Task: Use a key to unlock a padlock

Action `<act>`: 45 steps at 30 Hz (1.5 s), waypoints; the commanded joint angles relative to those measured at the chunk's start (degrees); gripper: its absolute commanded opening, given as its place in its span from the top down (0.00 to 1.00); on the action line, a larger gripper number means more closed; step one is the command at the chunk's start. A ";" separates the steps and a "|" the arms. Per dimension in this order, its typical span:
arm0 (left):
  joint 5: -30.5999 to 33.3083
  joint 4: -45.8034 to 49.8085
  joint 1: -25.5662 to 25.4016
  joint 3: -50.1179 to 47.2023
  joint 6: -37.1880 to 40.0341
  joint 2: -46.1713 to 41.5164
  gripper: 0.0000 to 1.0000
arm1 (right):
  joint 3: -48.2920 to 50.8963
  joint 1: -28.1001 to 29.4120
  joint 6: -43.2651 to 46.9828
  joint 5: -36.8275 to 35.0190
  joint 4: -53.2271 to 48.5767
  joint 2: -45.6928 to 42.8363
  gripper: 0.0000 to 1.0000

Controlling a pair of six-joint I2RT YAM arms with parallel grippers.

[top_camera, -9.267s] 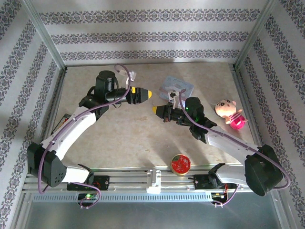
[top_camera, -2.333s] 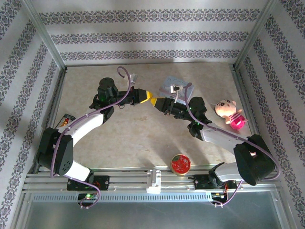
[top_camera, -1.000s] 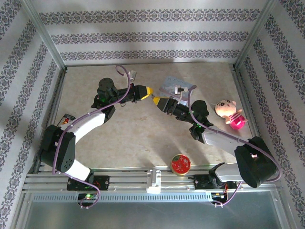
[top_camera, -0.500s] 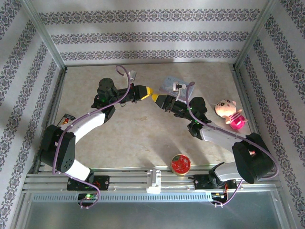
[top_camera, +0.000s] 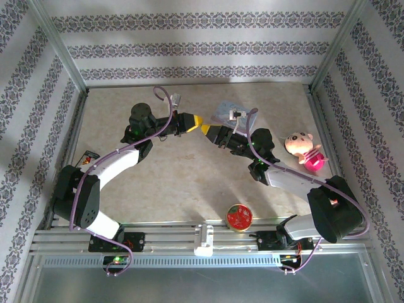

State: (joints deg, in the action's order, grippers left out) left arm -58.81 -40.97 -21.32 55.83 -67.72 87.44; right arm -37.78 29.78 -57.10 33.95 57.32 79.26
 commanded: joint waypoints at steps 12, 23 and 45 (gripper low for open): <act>0.72 -0.69 -0.29 0.99 1.47 -1.28 1.00 | -0.37 0.81 0.06 1.66 2.31 0.23 0.84; 2.30 -0.60 0.30 0.59 1.15 -1.63 0.97 | 0.14 0.55 -0.19 0.88 1.45 0.15 1.00; 27.69 41.24 -1.08 15.90 28.35 6.16 0.01 | 1.24 -13.28 17.34 -38.46 -66.01 -23.85 1.00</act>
State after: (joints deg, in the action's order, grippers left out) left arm -34.87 -5.19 -21.32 69.32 -44.21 89.17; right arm -33.89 18.63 -45.69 6.94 6.63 56.75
